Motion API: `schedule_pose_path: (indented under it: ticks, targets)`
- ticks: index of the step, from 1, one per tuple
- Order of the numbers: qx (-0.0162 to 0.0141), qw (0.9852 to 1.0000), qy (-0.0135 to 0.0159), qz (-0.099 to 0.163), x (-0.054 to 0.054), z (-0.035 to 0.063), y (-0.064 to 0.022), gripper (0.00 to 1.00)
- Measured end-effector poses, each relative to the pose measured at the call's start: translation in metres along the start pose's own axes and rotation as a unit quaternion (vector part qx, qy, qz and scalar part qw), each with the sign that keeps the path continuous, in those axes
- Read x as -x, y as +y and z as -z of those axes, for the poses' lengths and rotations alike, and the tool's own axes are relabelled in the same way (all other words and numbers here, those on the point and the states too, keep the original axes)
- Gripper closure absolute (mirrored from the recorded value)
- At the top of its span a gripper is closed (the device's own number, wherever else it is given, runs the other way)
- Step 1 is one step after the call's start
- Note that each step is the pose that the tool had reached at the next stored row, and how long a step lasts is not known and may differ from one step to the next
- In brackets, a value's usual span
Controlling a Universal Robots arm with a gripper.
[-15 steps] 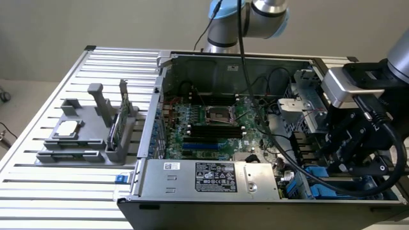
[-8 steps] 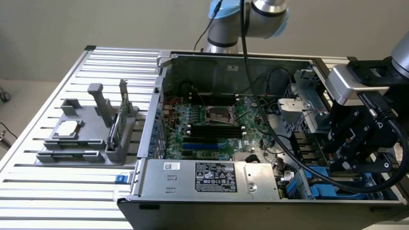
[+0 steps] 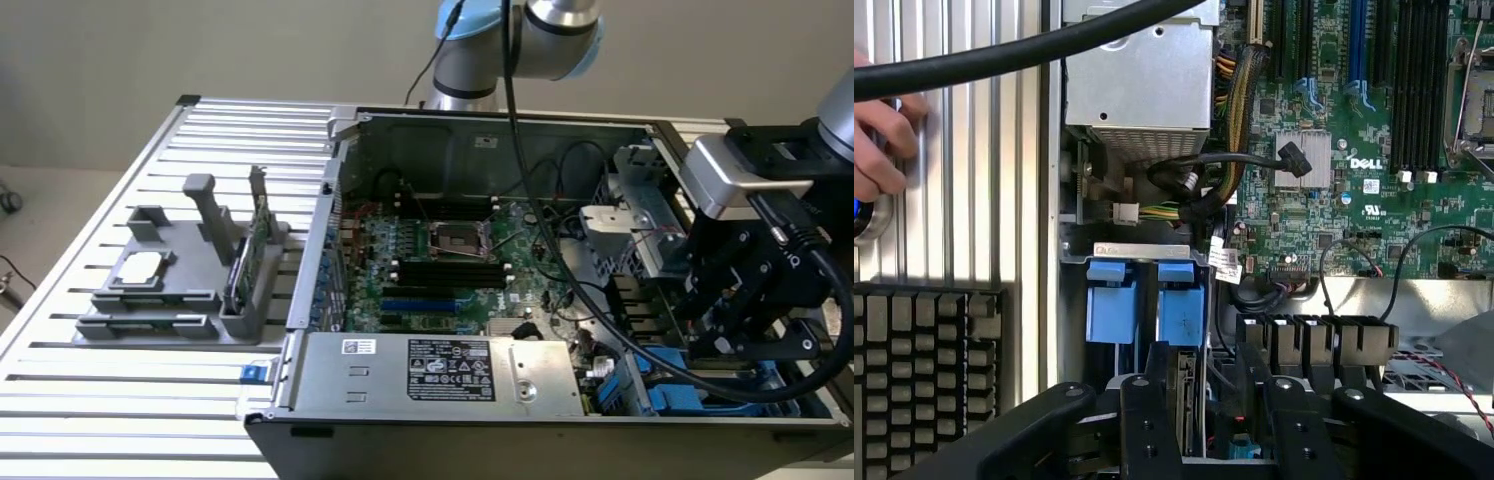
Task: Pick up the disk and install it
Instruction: 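Insert the first disk wire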
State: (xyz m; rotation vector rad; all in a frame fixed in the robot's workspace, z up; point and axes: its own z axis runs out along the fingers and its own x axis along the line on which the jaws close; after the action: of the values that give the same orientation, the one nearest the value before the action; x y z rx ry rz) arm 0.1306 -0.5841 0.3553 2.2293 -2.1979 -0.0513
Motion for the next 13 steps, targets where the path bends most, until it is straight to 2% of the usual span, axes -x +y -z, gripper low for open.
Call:
schedule_pose_path:
  ticks: [8, 10, 11, 13]
  targets:
    - [0.0000, 1.0000, 0.0001, 0.000, 0.0000, 0.0000, 0.0000, 0.62]
    - [0.0000, 1.0000, 0.0001, 0.000, 0.0000, -0.0001, 0.0000, 0.75]
    - [0.0000, 1.0000, 0.0001, 0.000, 0.0000, -0.0002, 0.0000, 0.75]
    - [-0.0001, 1.0000, 0.0000, -0.002, 0.0001, -0.0005, -0.0001, 0.86]
